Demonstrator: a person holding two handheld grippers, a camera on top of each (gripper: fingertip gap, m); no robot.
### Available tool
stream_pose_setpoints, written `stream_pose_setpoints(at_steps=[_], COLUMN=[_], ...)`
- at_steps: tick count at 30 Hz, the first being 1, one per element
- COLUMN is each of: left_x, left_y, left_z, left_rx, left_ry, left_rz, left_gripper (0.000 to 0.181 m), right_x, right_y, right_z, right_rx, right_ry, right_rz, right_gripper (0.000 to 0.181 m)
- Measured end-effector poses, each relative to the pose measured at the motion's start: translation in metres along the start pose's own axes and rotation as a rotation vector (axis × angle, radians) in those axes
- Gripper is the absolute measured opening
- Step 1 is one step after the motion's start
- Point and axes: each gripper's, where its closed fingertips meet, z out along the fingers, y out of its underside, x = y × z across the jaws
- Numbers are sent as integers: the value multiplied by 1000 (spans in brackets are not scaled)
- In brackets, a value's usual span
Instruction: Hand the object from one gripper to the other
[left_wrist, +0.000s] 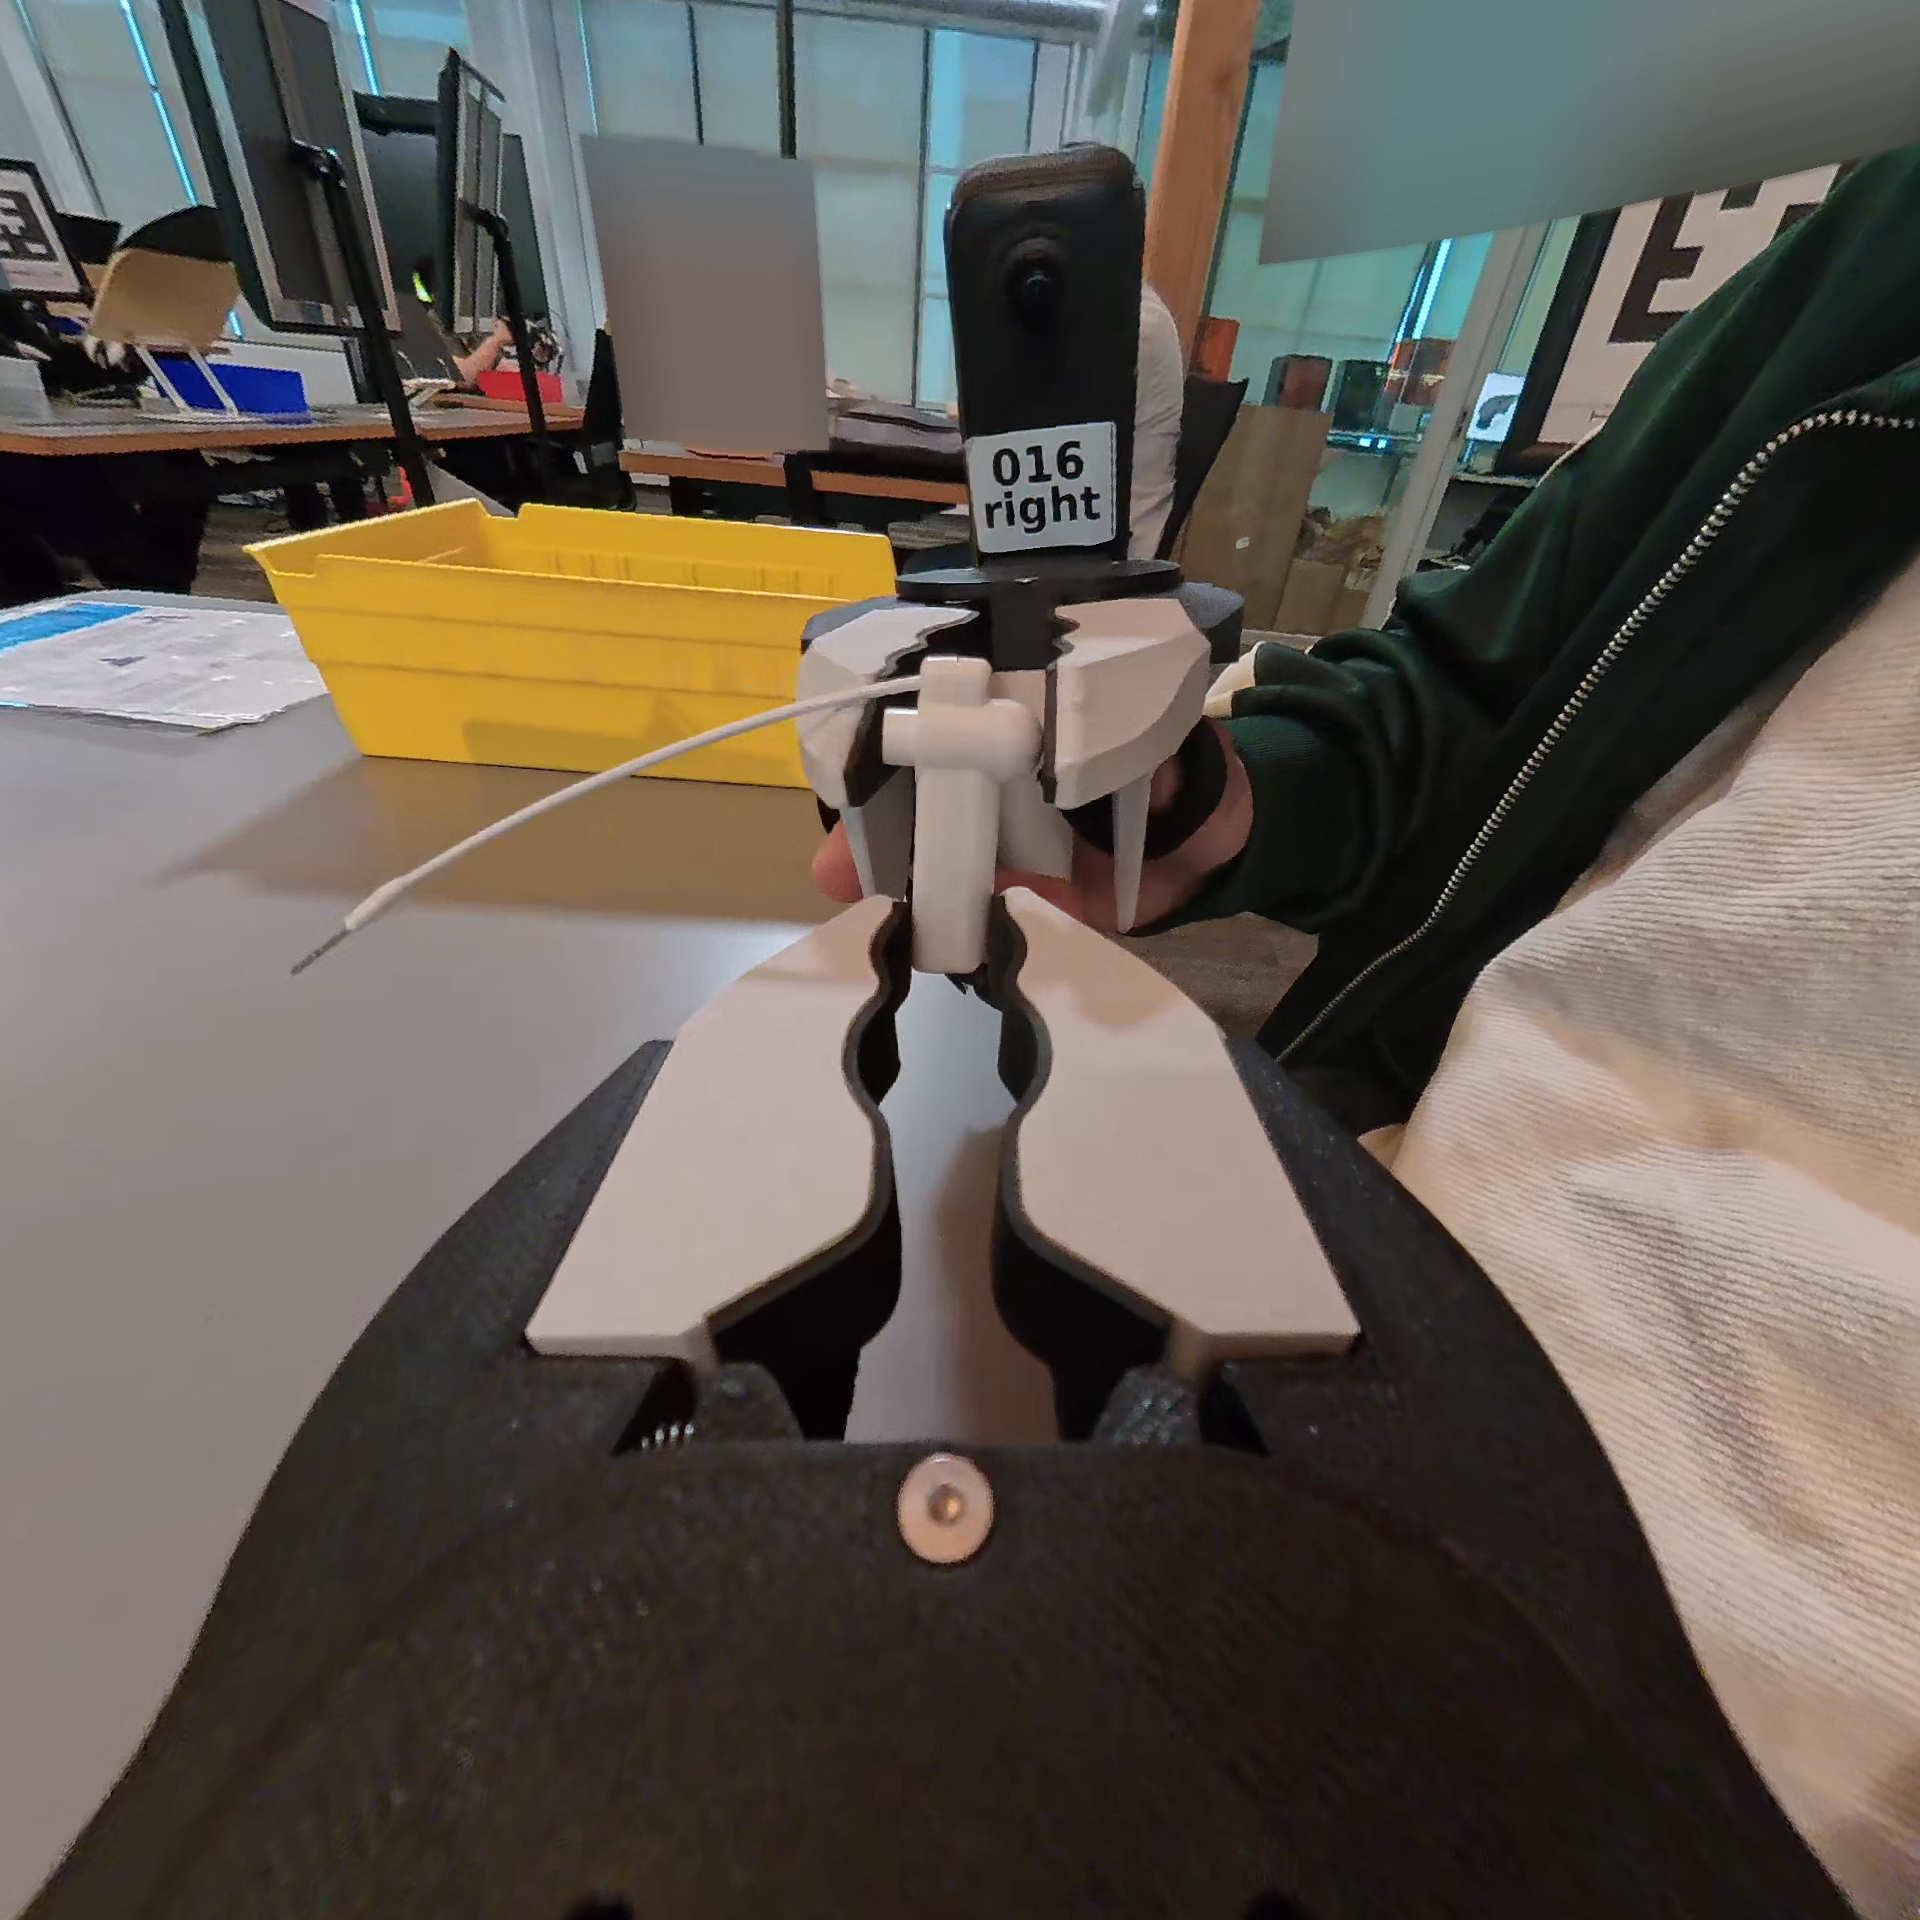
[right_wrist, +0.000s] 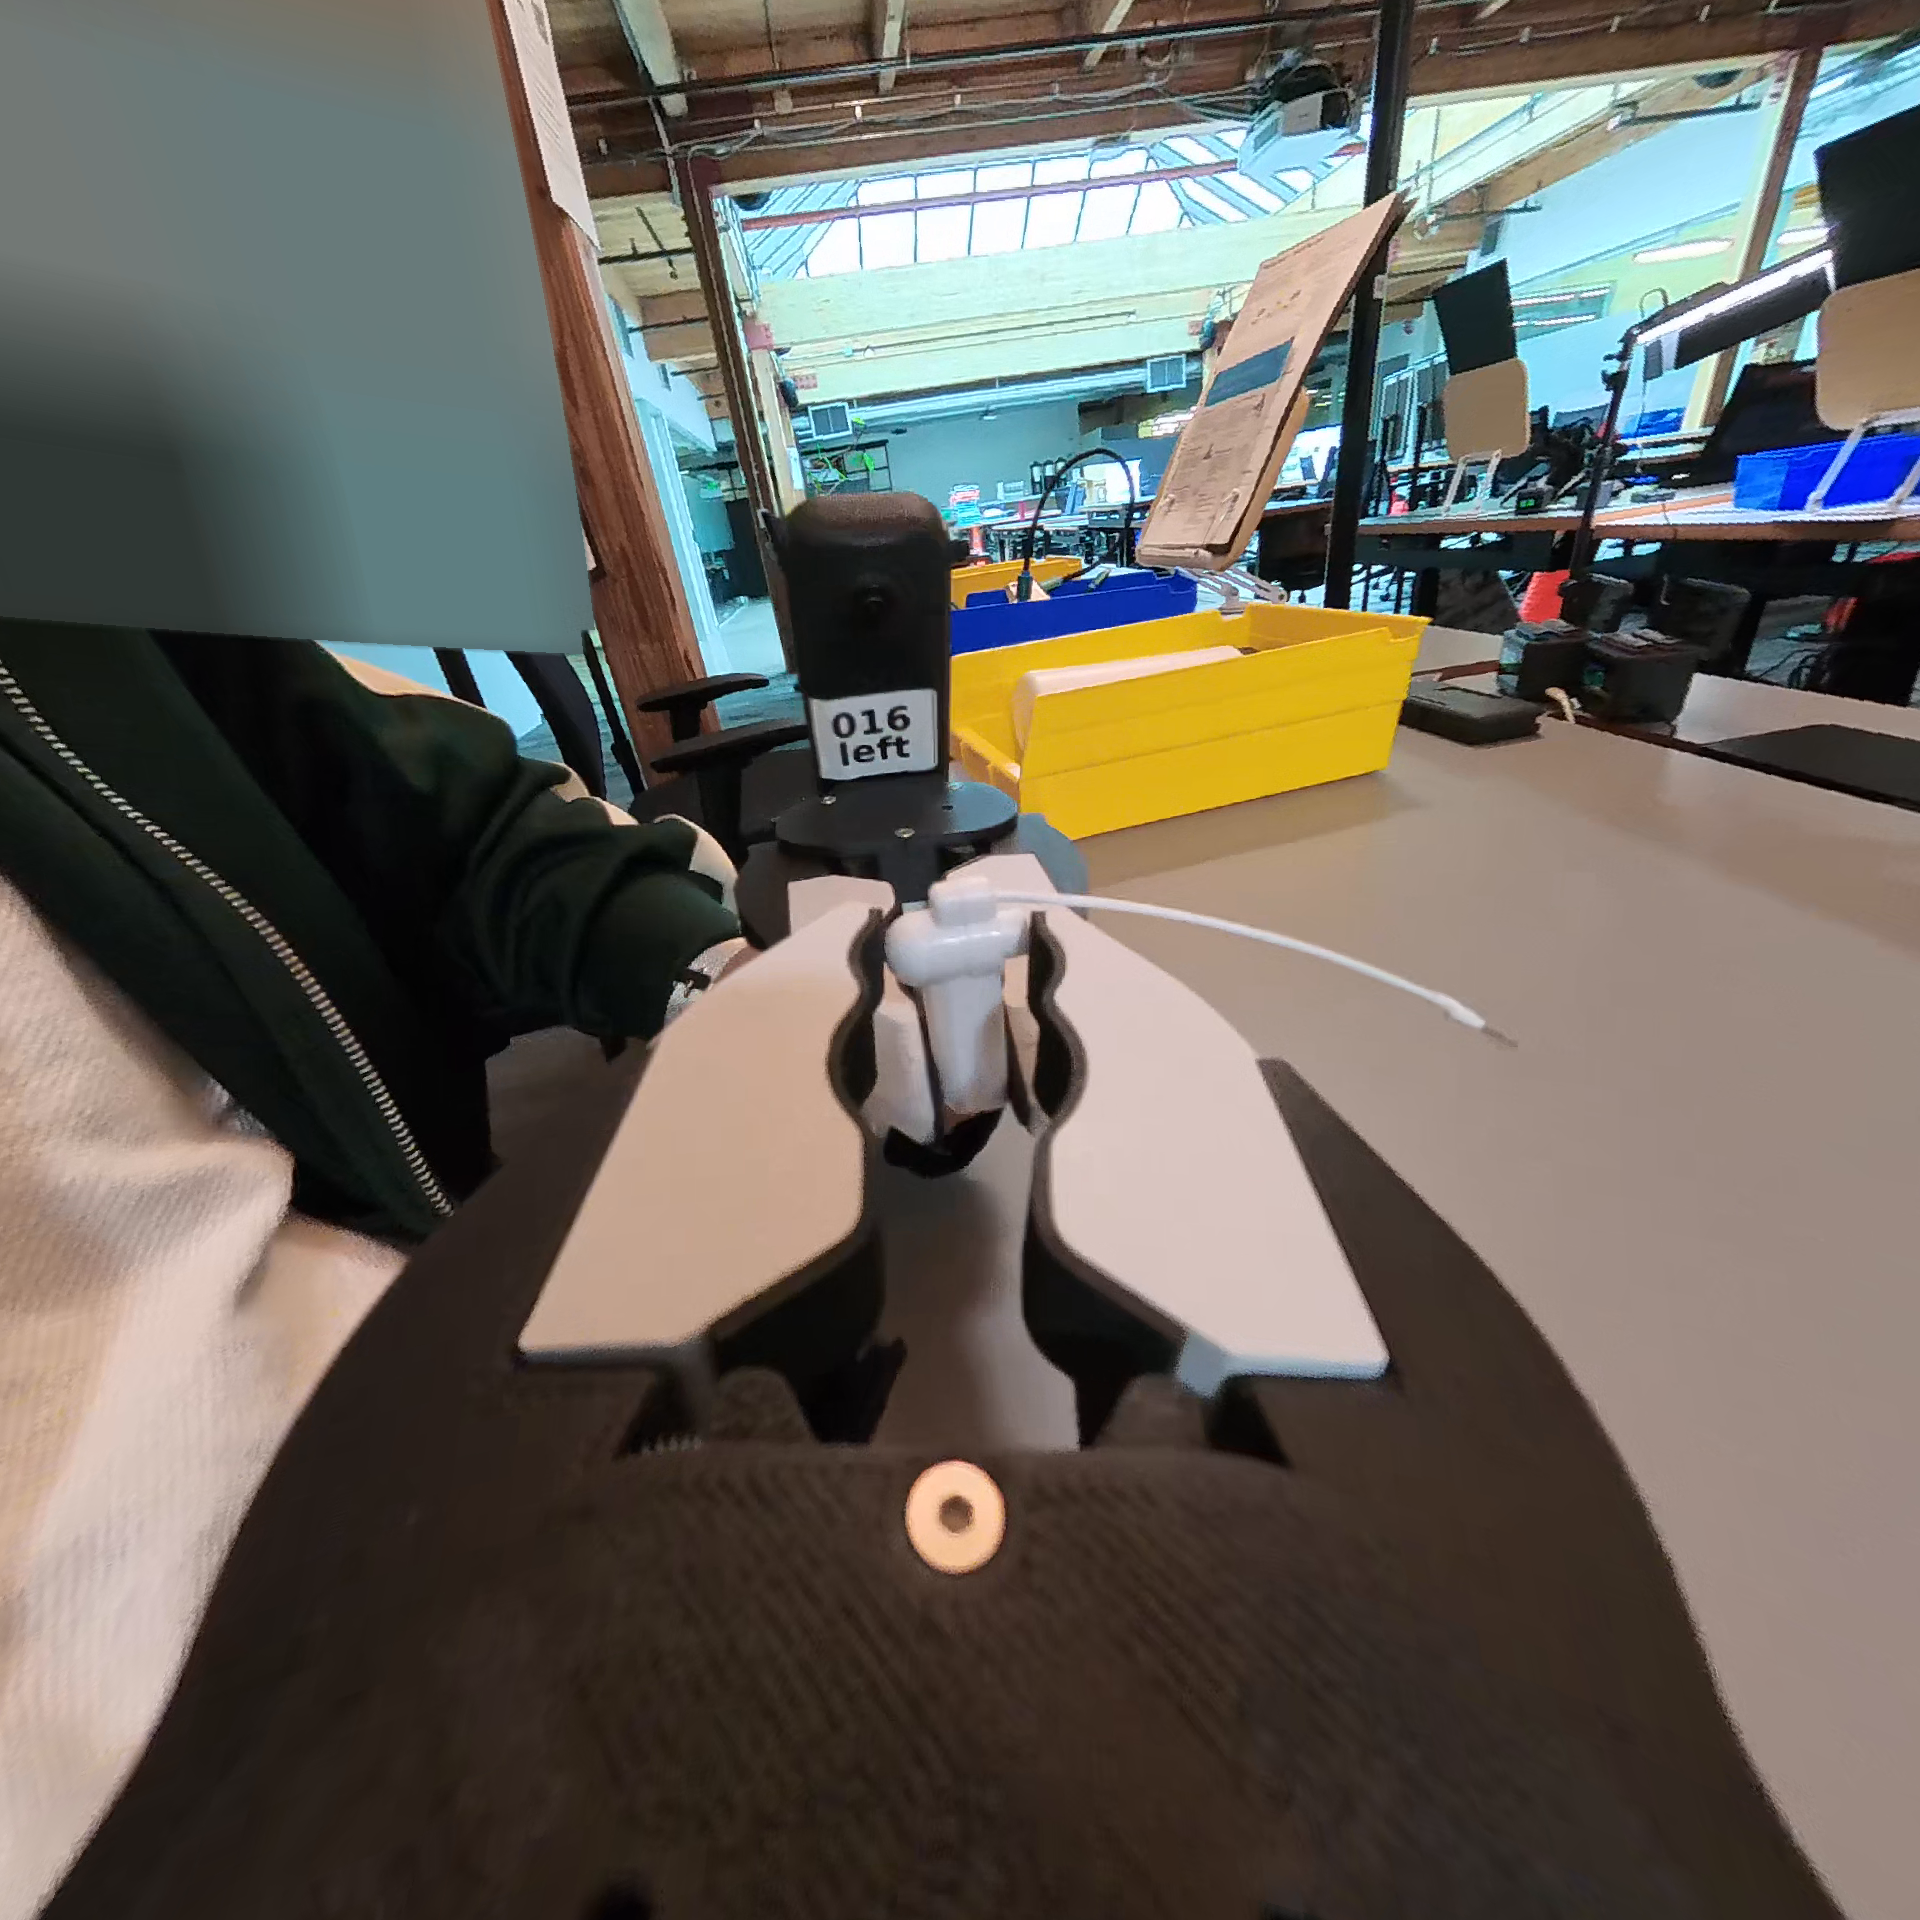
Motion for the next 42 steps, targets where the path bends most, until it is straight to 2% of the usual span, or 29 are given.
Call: stream_pose_setpoints(at_steps=[5,8,11,18,22,26,31,38,42], left_x=[1,-2,-5,-19,-35,-58,-63,-56,-53], left_y=[-1,-2,-6,-13,-17,-5,15,29,29], left_z=[0,-1,-4,-17,-27,-36,-36,-28,-28], left_rx=[13,30,59,111,114,6,-166,-285,-289], left_ry=[13,13,22,-8,-92,-228,-260,-262,-245], left_rz=[-18,-46,-79,-134,-104,-33,106,254,266], left_gripper=[14,30,36,35,35,34,36,23,4], right_x=[0,1,4,5,3,-7,-12,-18,-21], right_y=[-1,-2,-4,-9,-12,-14,-19,-16,-15], right_z=[-1,-2,-5,-10,-12,-12,-14,-12,-11], right_rx=[-1,4,13,50,80,101,127,109,96], right_ry=[-3,-1,2,-42,-109,-235,-319,-382,-386], right_rz=[-7,-6,5,94,207,343,437,505,494], right_gripper=[26,26,26,26,26,26,26,26,26])
